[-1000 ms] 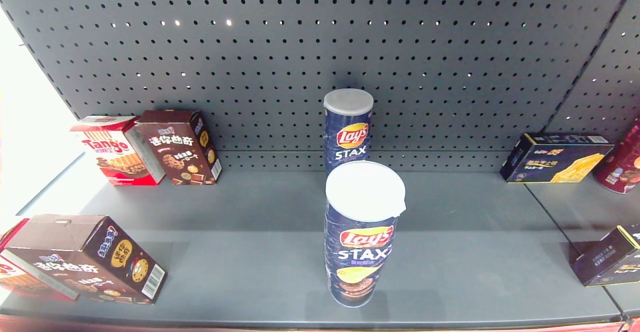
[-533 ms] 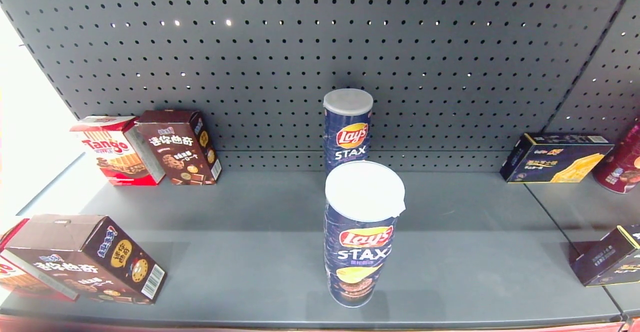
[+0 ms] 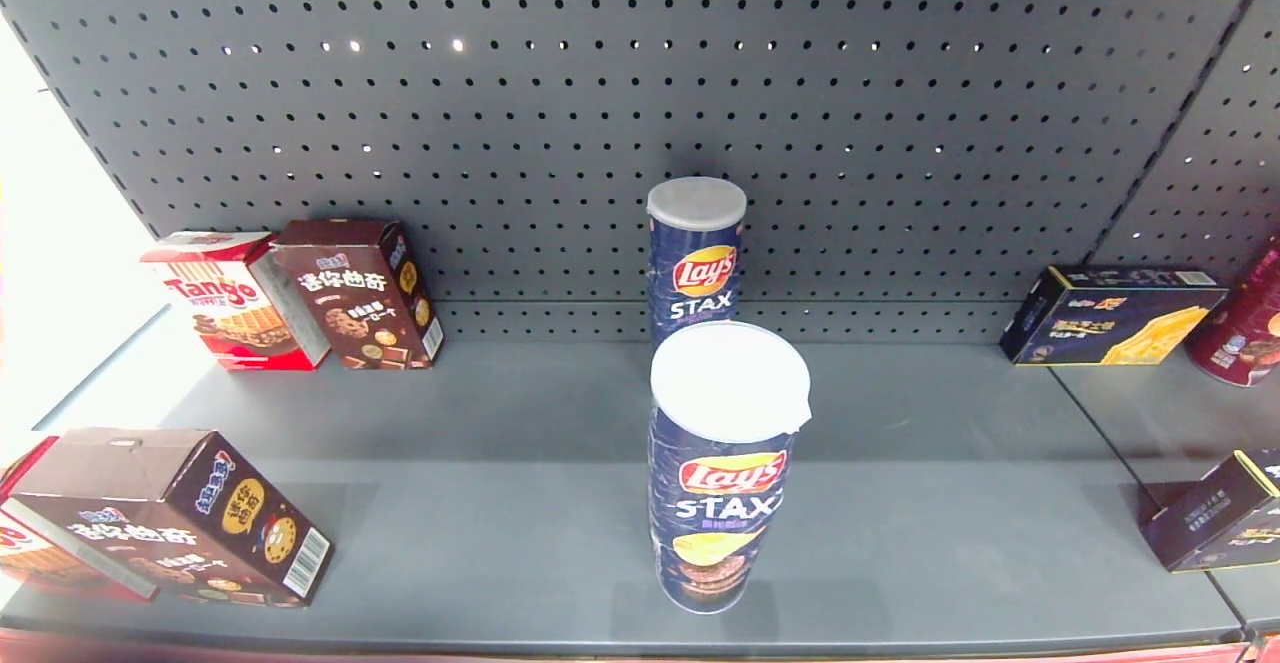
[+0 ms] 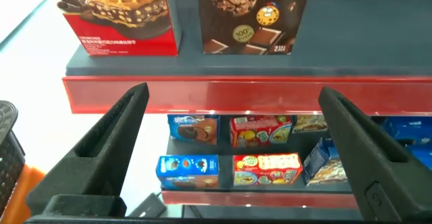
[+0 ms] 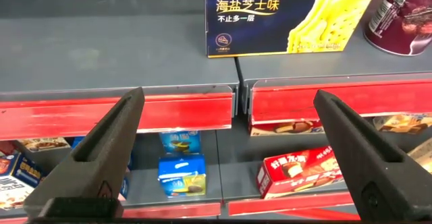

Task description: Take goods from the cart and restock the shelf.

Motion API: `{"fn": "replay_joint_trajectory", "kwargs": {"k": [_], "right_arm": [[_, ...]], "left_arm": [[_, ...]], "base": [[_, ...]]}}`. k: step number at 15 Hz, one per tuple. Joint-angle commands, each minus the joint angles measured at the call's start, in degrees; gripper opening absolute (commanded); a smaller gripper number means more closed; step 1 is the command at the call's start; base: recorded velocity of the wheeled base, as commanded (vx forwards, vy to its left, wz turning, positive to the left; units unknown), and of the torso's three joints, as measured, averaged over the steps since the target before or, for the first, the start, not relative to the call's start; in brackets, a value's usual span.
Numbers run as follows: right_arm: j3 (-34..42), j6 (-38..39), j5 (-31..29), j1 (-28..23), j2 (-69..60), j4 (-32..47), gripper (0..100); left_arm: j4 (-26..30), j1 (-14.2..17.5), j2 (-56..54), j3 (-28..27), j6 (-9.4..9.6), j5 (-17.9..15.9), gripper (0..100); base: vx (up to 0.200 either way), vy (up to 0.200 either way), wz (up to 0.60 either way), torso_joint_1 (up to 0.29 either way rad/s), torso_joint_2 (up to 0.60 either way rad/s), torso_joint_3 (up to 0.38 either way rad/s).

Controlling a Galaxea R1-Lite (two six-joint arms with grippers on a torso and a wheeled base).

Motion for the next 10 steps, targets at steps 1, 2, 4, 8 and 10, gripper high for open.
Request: {"fn": "replay_joint_trajectory", "kwargs": {"k": [1, 2, 4, 8, 10], "right_arm": [[0.0, 0.1, 0.0, 0.0, 0.0, 0.0, 100], [0.0, 0.1, 0.0, 0.0, 0.0, 0.0, 100], [0.0, 0.0, 0.0, 0.0, 0.0, 0.0, 100], [0.0, -0.1, 0.0, 0.0, 0.0, 0.0, 100], [0.0, -0.1, 0.0, 0.0, 0.0, 0.0, 100]], "left_arm": [[0.0, 0.3, -1.3, 0.0, 0.05, 0.0, 100], [0.0, 0.3, -1.3, 0.0, -0.13, 0.2, 100], [0.0, 0.3, -1.3, 0.0, -0.21, 0.2, 100], [0.0, 0.3, -1.3, 0.0, -0.21, 0.5, 100], [0.0, 0.3, -1.3, 0.0, -0.13, 0.7, 100]], "base": [[0.000, 0.000, 0.00, 0.000, 0.00, 0.000], [0.000, 0.000, 0.00, 0.000, 0.00, 0.000], [0.000, 0.000, 0.00, 0.000, 0.00, 0.000], [0.000, 0.000, 0.00, 0.000, 0.00, 0.000], [-0.200, 0.000, 0.00, -0.002, 0.00, 0.000]]}}
